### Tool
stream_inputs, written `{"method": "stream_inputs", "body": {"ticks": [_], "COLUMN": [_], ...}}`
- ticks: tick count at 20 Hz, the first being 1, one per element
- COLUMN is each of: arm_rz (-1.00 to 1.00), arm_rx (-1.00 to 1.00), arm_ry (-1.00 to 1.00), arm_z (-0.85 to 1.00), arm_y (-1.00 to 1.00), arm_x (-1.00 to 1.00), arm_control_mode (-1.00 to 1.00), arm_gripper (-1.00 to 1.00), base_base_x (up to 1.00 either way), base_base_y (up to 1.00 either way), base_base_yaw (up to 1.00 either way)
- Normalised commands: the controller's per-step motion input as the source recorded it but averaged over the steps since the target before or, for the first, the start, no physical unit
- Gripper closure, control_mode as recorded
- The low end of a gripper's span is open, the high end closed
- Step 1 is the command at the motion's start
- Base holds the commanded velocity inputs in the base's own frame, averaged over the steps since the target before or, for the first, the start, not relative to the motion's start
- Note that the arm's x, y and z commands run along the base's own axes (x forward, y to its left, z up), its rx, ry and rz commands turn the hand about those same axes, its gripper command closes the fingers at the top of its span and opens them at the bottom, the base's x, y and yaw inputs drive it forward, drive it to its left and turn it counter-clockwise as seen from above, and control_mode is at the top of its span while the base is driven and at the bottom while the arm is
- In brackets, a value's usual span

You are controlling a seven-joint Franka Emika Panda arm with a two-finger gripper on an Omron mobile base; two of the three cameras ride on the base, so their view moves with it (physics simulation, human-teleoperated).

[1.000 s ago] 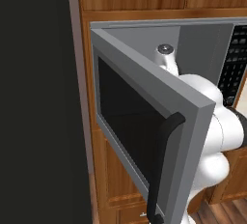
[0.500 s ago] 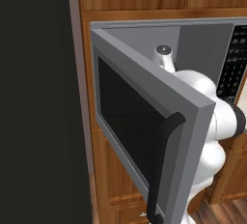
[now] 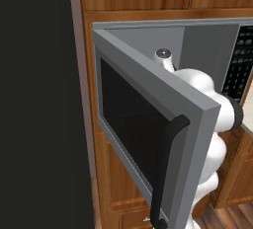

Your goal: Pick the cup of tea, navigate to the dining table, and place it on the saucer.

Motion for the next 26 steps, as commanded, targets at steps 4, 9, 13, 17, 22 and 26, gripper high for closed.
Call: {"method": "stream_inputs", "body": {"ticks": [4, 9, 13, 17, 22, 26], "arm_rz": [0.00, 0.00, 0.00, 0.00, 0.00, 0.00], "arm_rx": [0.00, 0.00, 0.00, 0.00, 0.00, 0.00], "arm_ry": [0.00, 0.00, 0.00, 0.00, 0.00, 0.00], "arm_z": [-0.07, 0.00, 0.00, 0.00, 0.00, 0.00], "arm_y": [0.00, 0.00, 0.00, 0.00, 0.00, -0.01], "arm_x": [0.14, 0.00, 0.00, 0.00, 0.00, 0.00], "arm_control_mode": [-1.00, -1.00, -1.00, -1.00, -1.00, -1.00], "arm_gripper": [-1.00, -1.00, 1.00, 1.00, 1.00, 1.00], "base_base_x": [0.00, 0.00, 0.00, 0.00, 0.00, 0.00], "base_base_y": [0.00, 0.00, 0.00, 0.00, 0.00, 0.00], "base_base_yaw": [0.00, 0.00, 0.00, 0.00, 0.00, 0.00]}}
